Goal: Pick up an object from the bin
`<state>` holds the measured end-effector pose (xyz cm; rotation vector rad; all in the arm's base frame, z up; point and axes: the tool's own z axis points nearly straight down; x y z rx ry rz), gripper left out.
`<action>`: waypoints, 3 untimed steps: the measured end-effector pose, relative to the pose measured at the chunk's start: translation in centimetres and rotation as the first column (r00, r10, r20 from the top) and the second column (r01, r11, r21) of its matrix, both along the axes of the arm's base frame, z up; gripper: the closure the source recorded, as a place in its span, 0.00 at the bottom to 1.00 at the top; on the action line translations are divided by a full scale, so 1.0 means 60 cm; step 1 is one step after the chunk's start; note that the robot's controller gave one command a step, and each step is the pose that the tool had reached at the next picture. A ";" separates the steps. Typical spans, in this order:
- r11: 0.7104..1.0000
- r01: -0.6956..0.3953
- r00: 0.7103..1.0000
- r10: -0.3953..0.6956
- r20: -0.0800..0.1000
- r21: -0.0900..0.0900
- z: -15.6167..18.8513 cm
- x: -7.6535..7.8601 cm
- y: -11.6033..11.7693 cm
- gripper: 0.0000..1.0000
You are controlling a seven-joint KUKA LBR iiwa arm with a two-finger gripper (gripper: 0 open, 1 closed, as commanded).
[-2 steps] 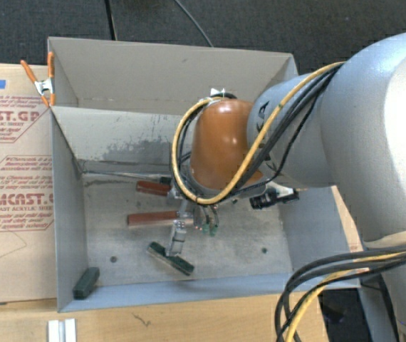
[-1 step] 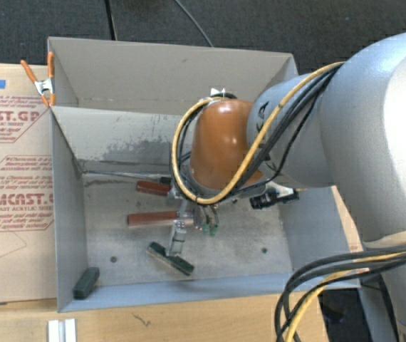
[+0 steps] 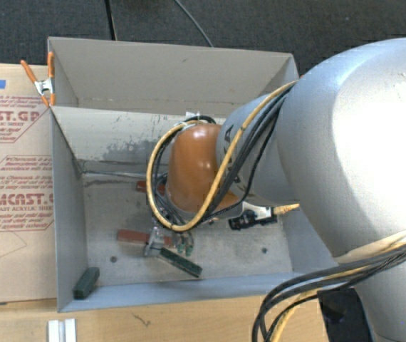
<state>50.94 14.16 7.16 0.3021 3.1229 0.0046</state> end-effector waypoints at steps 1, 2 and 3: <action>1.000 0.000 1.000 0.000 0.000 0.000 0.000 0.000 0.000 1.00; 1.000 0.019 1.000 -0.019 -0.011 -0.003 0.079 0.022 0.004 1.00; 1.000 0.018 1.000 -0.018 -0.004 -0.003 0.182 0.059 0.075 1.00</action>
Offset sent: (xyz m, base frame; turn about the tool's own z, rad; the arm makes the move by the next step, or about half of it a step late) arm 0.0390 0.0077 0.1284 0.0486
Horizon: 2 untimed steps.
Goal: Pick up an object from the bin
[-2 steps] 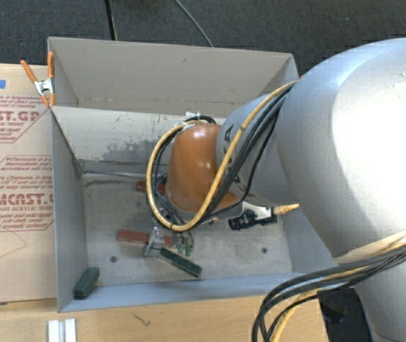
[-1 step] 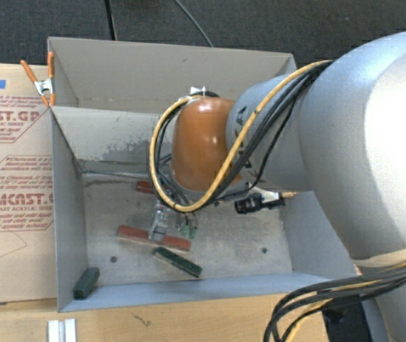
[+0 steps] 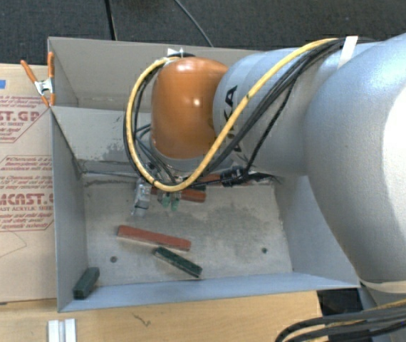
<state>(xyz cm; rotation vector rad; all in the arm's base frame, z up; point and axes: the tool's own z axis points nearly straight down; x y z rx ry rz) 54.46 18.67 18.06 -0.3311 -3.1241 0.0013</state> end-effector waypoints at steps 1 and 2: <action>0.873 -0.488 0.873 0.488 -0.001 0.002 -0.119 -0.083 -0.002 0.00; 0.873 -0.487 0.873 0.487 0.000 0.002 -0.116 -0.083 -0.001 0.00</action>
Offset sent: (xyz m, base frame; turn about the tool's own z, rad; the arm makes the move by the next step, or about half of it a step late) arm 0.0000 0.0000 0.0000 0.0000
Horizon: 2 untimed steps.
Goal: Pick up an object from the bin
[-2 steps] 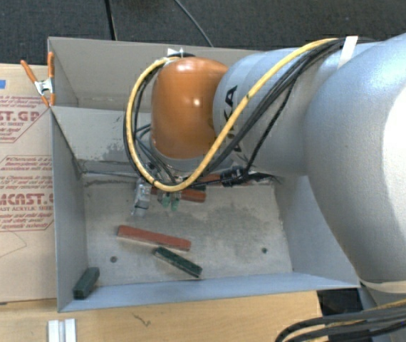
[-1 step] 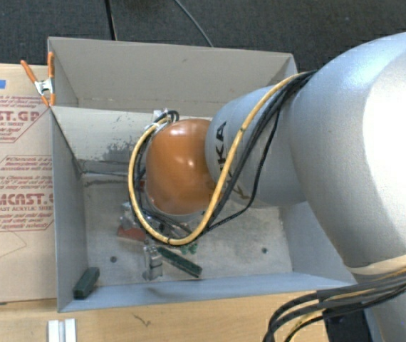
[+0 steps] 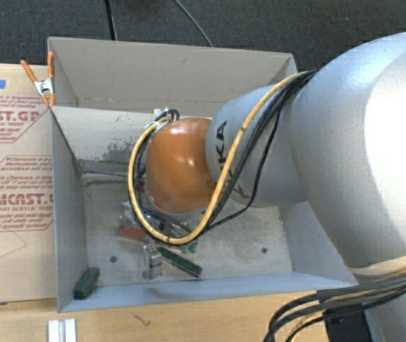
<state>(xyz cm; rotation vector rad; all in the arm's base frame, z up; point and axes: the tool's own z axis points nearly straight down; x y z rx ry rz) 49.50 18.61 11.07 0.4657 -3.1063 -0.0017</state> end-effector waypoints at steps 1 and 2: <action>0.999 0.034 0.999 -0.034 0.004 0.001 -0.041 0.078 -0.035 0.00; 0.994 0.114 0.994 -0.114 0.000 0.000 -0.068 0.037 0.032 1.00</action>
Offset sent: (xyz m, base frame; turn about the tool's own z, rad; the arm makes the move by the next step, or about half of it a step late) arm 0.0231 0.0178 -0.0405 0.1153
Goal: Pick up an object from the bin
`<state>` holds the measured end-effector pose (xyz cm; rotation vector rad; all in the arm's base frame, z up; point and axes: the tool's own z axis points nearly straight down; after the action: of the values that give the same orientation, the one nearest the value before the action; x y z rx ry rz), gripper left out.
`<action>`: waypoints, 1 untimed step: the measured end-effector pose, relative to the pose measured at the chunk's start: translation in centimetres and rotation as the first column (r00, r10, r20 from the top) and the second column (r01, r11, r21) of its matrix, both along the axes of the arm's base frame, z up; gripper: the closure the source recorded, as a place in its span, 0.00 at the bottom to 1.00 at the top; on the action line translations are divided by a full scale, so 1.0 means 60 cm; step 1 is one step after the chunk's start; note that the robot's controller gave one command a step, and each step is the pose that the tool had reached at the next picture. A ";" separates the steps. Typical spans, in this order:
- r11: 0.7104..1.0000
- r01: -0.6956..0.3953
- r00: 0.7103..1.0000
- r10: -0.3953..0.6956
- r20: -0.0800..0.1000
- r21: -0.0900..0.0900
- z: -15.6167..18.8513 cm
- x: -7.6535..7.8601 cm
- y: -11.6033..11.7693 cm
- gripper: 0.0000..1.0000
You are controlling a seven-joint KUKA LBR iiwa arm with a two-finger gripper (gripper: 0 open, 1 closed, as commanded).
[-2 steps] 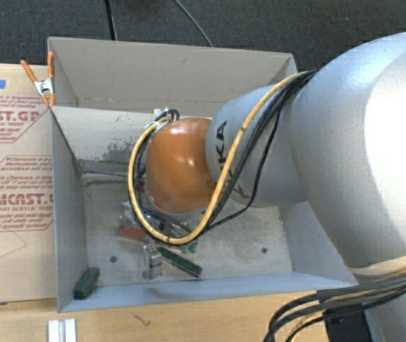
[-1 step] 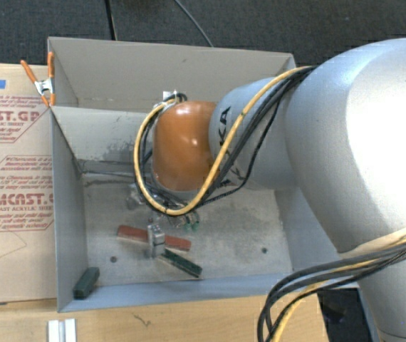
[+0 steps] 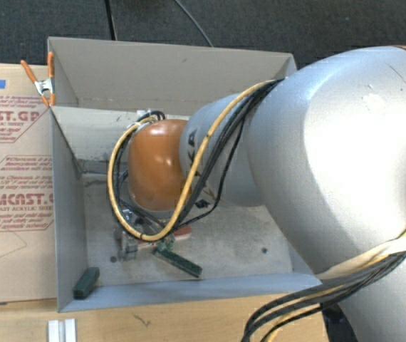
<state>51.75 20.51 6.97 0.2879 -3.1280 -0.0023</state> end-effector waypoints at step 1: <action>1.000 0.000 1.000 0.000 0.000 0.000 0.000 0.000 0.000 1.00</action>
Offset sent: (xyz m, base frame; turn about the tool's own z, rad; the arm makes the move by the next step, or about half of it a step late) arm -0.0012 0.0263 0.1534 0.0393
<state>51.75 20.50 6.97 0.2876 -3.1280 -0.0023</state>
